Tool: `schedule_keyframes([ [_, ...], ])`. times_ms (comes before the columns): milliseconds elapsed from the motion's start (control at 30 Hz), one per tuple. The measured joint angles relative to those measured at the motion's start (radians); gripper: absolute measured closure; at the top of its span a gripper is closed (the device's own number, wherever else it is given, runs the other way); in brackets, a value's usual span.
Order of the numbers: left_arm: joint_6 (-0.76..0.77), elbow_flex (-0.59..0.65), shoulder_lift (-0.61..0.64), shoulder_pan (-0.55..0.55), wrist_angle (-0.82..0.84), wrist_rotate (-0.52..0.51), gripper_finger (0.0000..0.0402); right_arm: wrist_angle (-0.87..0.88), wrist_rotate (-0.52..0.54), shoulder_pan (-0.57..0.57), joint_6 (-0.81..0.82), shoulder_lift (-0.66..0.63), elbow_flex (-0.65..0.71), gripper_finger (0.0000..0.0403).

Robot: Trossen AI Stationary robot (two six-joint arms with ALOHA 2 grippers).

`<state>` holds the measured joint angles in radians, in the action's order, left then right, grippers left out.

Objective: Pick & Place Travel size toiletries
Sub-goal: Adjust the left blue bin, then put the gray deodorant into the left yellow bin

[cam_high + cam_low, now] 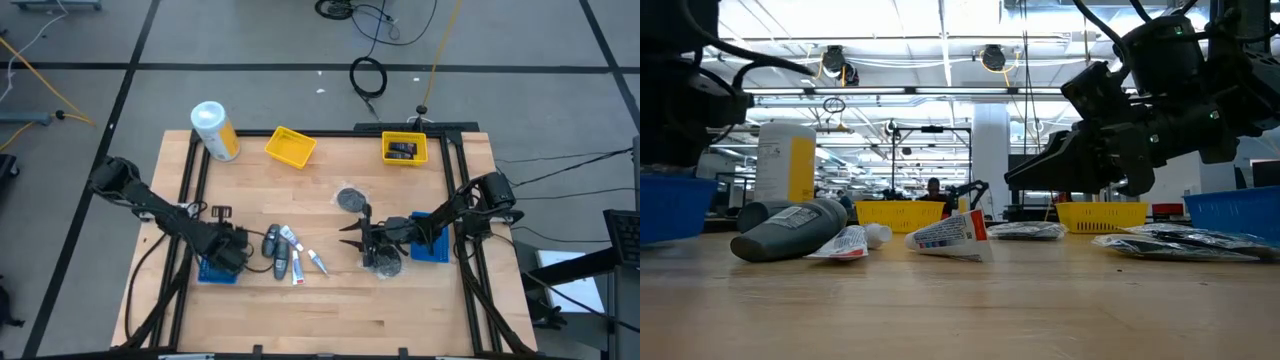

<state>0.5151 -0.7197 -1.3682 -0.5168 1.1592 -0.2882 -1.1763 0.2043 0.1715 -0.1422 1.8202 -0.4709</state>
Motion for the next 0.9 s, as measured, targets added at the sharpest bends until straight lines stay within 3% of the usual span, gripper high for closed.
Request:
schedule_keyframes([
  [200,0.06,0.0,0.0,0.033,0.004,-0.005,0.0295,0.0,0.0,0.0,0.0,0.0,0.0,0.0273],
  [533,0.222,-0.037,0.002,0.081,0.104,0.046,0.0166,0.0,0.0,0.0,0.0,0.0,0.0,0.0273],
  [733,0.335,-0.175,0.003,0.104,0.14,0.046,0.0159,0.0,0.0,0.0,0.006,0.0,0.0,0.0273],
  [900,0.407,-0.225,0.003,0.104,-0.023,-0.148,0.0183,0.0,0.0,0.0,0.025,0.0,0.0,0.0273],
])
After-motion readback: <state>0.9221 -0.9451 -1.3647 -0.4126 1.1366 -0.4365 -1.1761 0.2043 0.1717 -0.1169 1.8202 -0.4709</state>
